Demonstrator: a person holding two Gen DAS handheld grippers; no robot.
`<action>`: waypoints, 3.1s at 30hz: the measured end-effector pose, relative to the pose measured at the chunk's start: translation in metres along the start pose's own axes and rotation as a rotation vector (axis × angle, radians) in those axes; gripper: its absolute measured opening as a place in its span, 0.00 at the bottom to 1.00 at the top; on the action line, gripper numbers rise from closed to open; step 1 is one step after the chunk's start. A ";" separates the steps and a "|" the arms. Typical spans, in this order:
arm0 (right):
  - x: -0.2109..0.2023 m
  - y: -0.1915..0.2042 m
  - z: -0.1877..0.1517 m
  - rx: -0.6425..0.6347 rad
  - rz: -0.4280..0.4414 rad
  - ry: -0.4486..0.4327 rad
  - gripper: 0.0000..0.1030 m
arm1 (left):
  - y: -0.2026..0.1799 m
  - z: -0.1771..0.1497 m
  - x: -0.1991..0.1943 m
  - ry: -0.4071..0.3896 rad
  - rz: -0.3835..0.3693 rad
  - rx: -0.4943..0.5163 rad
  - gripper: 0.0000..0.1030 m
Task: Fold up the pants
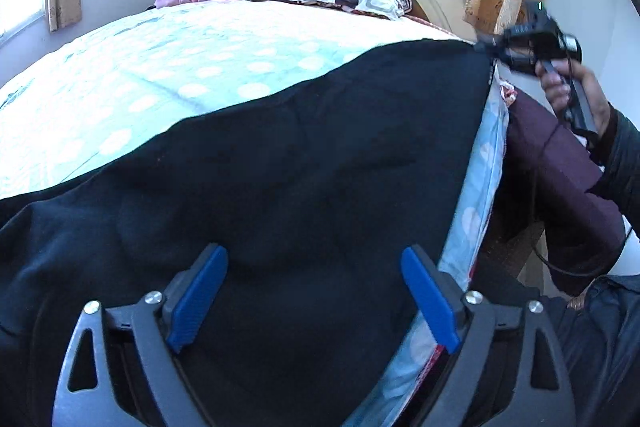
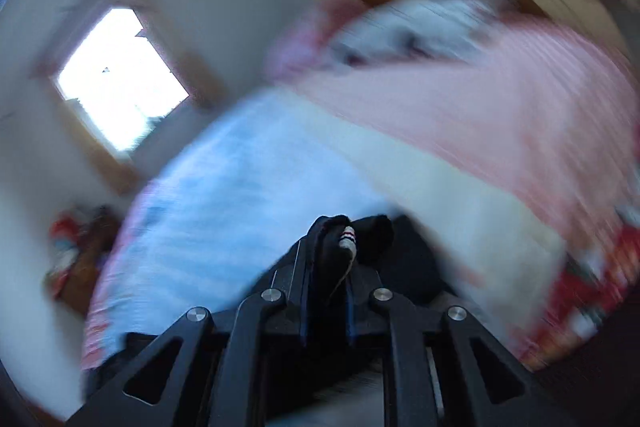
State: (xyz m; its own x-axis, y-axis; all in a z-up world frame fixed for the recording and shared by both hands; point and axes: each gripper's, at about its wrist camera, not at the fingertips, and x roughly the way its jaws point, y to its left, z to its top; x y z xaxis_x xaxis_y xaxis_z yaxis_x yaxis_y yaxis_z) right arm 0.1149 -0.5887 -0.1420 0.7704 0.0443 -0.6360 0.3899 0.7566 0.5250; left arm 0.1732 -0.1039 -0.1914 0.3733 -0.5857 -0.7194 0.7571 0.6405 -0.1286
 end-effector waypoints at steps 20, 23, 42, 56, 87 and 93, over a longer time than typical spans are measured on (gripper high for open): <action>-0.008 0.018 0.054 -0.162 -0.082 0.108 0.45 | 0.012 0.029 -0.012 -0.029 0.017 -0.003 0.90; 0.015 0.030 0.051 -0.250 -0.103 0.221 0.42 | 0.028 0.048 -0.021 -0.053 0.070 0.022 0.90; -0.008 0.060 0.038 -0.520 -0.116 0.190 0.06 | 0.101 0.059 0.042 0.045 0.154 -0.024 0.90; -0.018 0.037 0.043 -0.531 -0.144 0.165 0.31 | 0.099 0.059 0.043 0.043 0.144 -0.007 0.96; 0.049 0.046 0.060 -0.527 -0.186 0.289 0.06 | 0.095 0.055 0.041 0.008 0.180 -0.002 0.99; 0.012 0.023 0.067 -0.424 -0.192 0.111 0.32 | 0.096 0.054 0.041 0.003 0.189 -0.011 0.99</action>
State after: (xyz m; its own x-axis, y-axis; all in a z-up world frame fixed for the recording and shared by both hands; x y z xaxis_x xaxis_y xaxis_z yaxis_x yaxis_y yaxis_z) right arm 0.1665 -0.6140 -0.0994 0.6366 -0.0703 -0.7679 0.2622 0.9562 0.1298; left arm 0.2897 -0.0933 -0.1959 0.5069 -0.4532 -0.7332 0.6679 0.7443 0.0017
